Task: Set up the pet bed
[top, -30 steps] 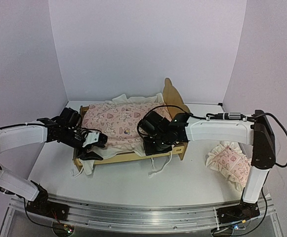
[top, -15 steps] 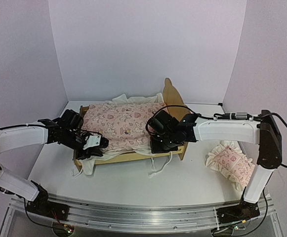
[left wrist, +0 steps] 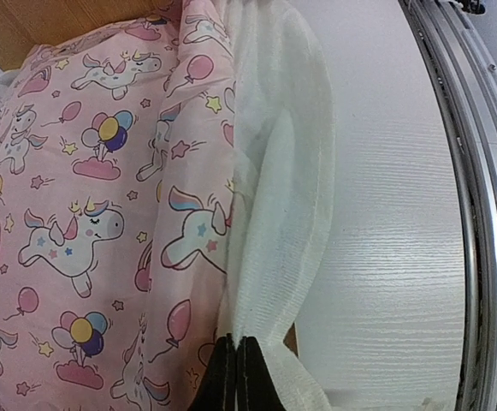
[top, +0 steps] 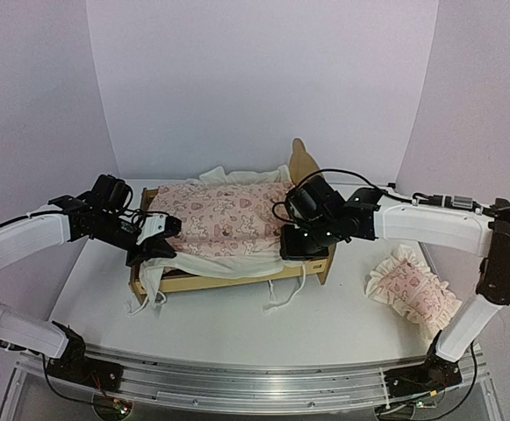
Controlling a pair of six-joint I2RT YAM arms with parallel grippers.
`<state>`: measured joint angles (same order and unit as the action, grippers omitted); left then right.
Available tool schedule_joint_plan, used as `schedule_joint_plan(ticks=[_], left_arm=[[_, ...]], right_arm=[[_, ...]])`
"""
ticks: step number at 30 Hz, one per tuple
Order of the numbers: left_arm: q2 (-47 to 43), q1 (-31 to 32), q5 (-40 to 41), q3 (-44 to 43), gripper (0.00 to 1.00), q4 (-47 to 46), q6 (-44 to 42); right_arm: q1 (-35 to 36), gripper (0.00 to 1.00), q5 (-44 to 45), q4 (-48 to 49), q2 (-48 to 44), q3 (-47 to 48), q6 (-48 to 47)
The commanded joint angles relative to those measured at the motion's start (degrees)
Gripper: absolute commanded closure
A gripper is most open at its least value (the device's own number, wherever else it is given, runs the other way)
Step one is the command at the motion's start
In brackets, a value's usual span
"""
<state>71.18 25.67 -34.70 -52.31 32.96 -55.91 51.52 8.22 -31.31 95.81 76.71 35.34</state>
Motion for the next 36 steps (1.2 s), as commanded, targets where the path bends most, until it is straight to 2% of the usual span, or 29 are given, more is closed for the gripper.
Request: schedule_joint_plan(ticks=[1,3,5,7,9,11,13,19,22,27,32,36], left_arm=[[-1.1,-2.3,-0.8,-0.9,1.00,3.9,-3.5],[-0.7,-2.3,-0.6,0.4,1.00,4.9,-6.5],[-0.5,-2.3,-2.4,0.5,0.99,5.8,-7.1],[-0.3,-2.3,-4.5,0.0,0.84,6.7,-6.6],[-0.4,-2.3,-6.1,0.0,0.72,7.1,-6.5],[-0.4,-2.3,-7.3,0.3,0.64,6.8,-6.4],[-0.3,-2.3,-8.1,0.4,0.60,6.5,-5.9],[0.1,-2.3,-9.2,0.2,0.54,6.0,-6.0],[-0.1,-2.3,-9.3,0.3,0.52,6.1,-6.4],[-0.2,-2.2,-10.1,0.7,0.50,5.8,-6.4],[-0.3,-2.1,-10.5,0.9,0.49,5.8,-6.4],[-0.4,-2.1,-10.7,0.9,0.49,5.8,-6.2]], right_arm=[[-1.3,1.00,-3.4,-1.6,-2.1,-1.4,-0.3],[-1.4,0.98,-4.3,-1.6,-1.1,-1.7,0.2],[-1.3,0.88,-8.5,-1.6,0.8,-1.2,0.2],[-1.1,0.80,-12.2,-1.8,2.3,-0.9,0.3],[0.0,0.75,-12.0,-1.8,2.1,-1.6,-0.2],[2.7,0.69,-7.7,-1.8,1.0,-2.5,-3.0],[6.1,0.65,-3.5,-1.4,0.1,-3.2,-6.4],[12.2,0.54,-0.8,10.8,-1.4,-10.8,-12.2],[12.6,0.53,0.9,18.8,-2.3,-17.0,-12.4],[12.6,0.54,8.6,30.1,-0.1,-24.6,-12.7],[12.5,0.53,18.3,33.2,4.5,-23.2,-13.8],[12.2,0.49,20.1,33.4,8.1,-21.2,-13.2]])
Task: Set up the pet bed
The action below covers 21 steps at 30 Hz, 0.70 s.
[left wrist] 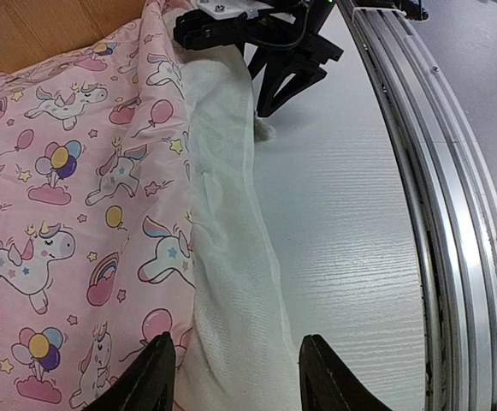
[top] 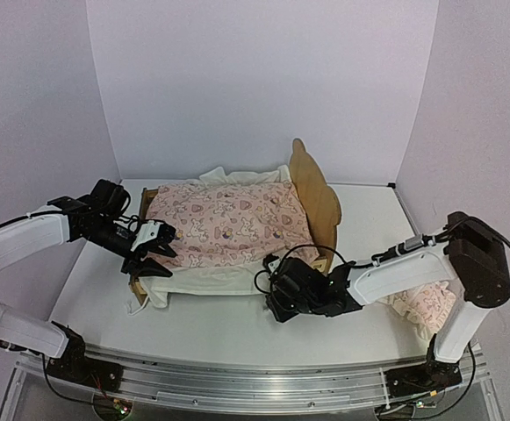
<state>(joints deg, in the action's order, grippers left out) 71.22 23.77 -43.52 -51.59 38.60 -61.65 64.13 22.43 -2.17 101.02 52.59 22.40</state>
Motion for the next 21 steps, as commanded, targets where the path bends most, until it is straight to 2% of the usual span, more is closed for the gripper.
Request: schedule_joint_plan(ticks=[1,5,8,12,16,17,21], left_arm=[[-0.4,-0.2,-1.9,0.2,0.49,0.2,-0.5],[-0.5,-0.1,-2.1,0.2,0.49,-0.1,-0.4],[-0.5,-0.1,-2.4,0.1,0.49,-0.1,-0.3],[-0.6,0.0,-2.1,-0.4,0.49,-0.3,-0.3],[-0.9,0.0,-3.3,-0.8,0.49,-1.2,0.8],[-0.8,0.0,-4.1,-1.1,0.49,-1.5,1.3],[-0.6,1.1,-7.4,-2.4,0.49,-3.8,5.6]], right_arm=[[-0.4,0.48,6.2,4.3,3.7,3.3,0.0],[-0.7,0.49,10.5,5.1,7.0,3.8,1.3],[-1.4,0.53,8.9,6.5,10.3,5.0,0.8],[-1.5,0.66,6.2,5.2,11.7,4.3,3.9],[-1.5,0.95,3.3,2.2,8.6,0.5,8.0],[-1.5,0.99,2.1,0.2,7.3,0.1,8.2],[-1.5,1.00,-8.5,-5.7,1.4,0.3,5.7]])
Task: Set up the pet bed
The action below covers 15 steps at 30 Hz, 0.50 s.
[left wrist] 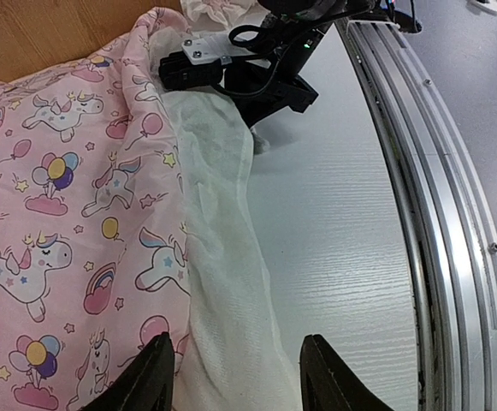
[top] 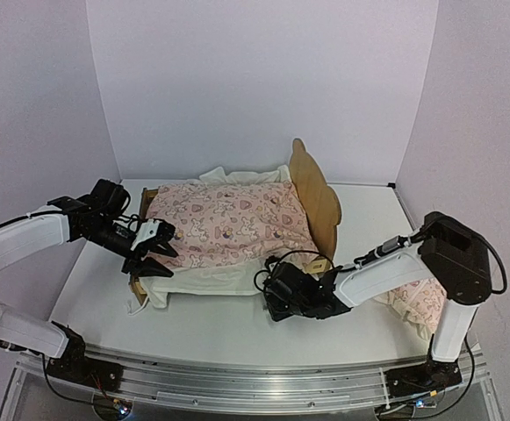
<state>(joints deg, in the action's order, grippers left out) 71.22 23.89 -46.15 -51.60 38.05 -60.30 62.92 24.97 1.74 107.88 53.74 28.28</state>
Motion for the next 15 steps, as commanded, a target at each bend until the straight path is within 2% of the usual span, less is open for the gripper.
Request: schedule_joint_plan(ticks=[1,6,11,15], left_arm=[[-0.4,1.7,-6.0,-2.8,0.49,-4.4,5.9],[2.4,8.9,-9.7,-3.3,0.49,-9.9,15.1],[6.8,18.6,-8.4,-0.3,0.49,-18.7,19.4],[10.2,24.1,-7.8,3.0,0.50,-33.0,26.8]], right_arm=[[-0.2,1.00,-15.5,-11.7,-6.5,0.0,-1.0],[-0.2,1.00,-27.4,-23.1,-10.6,5.0,-1.8],[-0.6,1.00,-29.7,-28.0,-14.9,6.4,-1.9],[-1.5,1.00,-31.4,-29.2,-18.1,5.9,-1.2]])
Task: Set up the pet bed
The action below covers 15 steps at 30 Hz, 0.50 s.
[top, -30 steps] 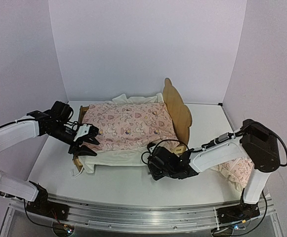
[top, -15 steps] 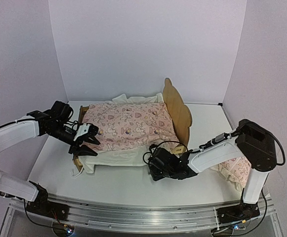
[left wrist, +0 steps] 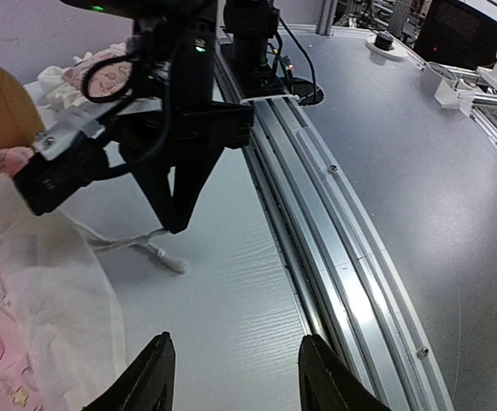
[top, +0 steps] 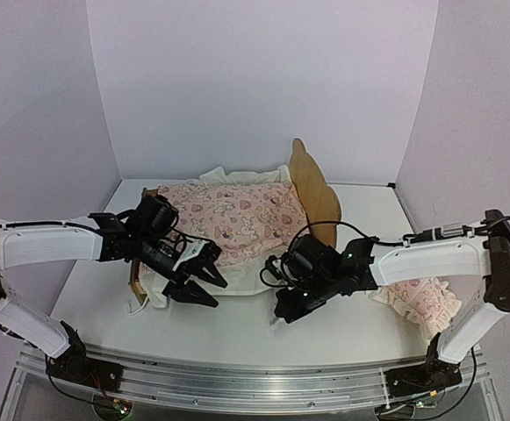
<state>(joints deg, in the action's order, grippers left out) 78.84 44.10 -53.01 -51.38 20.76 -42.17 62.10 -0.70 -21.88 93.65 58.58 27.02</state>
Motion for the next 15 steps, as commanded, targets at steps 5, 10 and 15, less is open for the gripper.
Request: schedule_joint_plan(ticks=[5,10,15], left_arm=[[7.8,11.2,6.9,11.2,0.49,-44.3,15.0],[19.3,13.7,22.5,11.1,0.43,-65.6,13.3],[27.9,14.0,25.2,8.4,0.41,-70.3,3.7]], right_arm=[[-2.4,1.00,-8.9,-5.4,-6.3,-0.9,0.6],[-3.4,1.00,-12.2,-5.4,-6.9,-2.1,0.7],[-4.0,1.00,-13.1,-5.2,-7.8,-4.4,1.1]])
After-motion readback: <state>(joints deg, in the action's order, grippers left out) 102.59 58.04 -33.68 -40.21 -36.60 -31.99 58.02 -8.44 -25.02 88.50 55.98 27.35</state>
